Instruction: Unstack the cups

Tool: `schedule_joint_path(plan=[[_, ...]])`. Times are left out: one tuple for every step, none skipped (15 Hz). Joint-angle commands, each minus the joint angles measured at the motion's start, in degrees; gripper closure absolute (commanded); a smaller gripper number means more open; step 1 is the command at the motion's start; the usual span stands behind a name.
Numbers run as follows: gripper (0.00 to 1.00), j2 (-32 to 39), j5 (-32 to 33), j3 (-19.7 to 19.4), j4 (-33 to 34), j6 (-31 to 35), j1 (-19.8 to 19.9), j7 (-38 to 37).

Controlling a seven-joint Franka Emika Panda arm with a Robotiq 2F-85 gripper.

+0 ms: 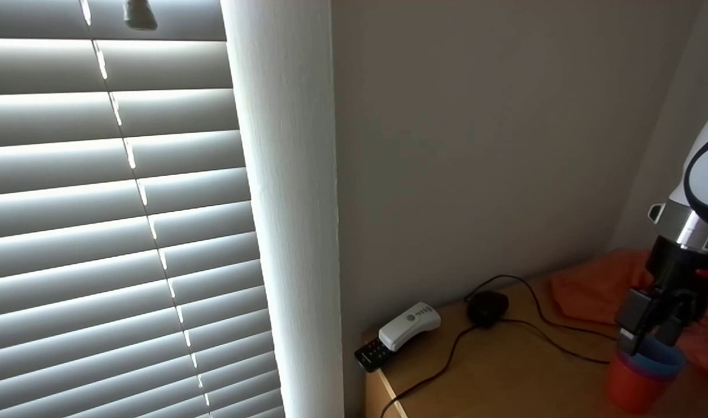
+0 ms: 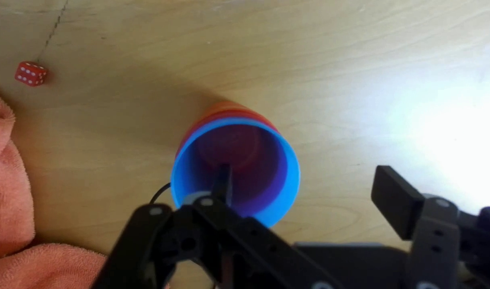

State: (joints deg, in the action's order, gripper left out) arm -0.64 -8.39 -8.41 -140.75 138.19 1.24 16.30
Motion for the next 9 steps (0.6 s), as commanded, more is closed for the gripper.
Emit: schedule_joint_path(plan=[[0.41,3.44,-0.07,1.51,2.28,0.84,1.39,-1.51],[0.51,3.96,0.00,1.68,2.72,0.76,1.56,-1.63],[0.58,4.43,0.14,1.83,3.04,0.77,1.69,-1.77],[0.65,4.80,0.28,1.96,3.37,0.73,1.81,-1.87],[0.74,5.18,0.42,2.06,3.67,0.71,1.95,-1.96],[0.81,5.41,0.99,2.11,3.88,0.51,2.06,-2.27],[0.89,5.51,1.49,2.14,3.92,0.59,2.18,-2.77],[0.96,5.44,2.17,2.13,3.94,0.50,2.25,-3.38],[0.99,5.28,3.00,2.11,3.87,0.53,2.29,-4.20]])
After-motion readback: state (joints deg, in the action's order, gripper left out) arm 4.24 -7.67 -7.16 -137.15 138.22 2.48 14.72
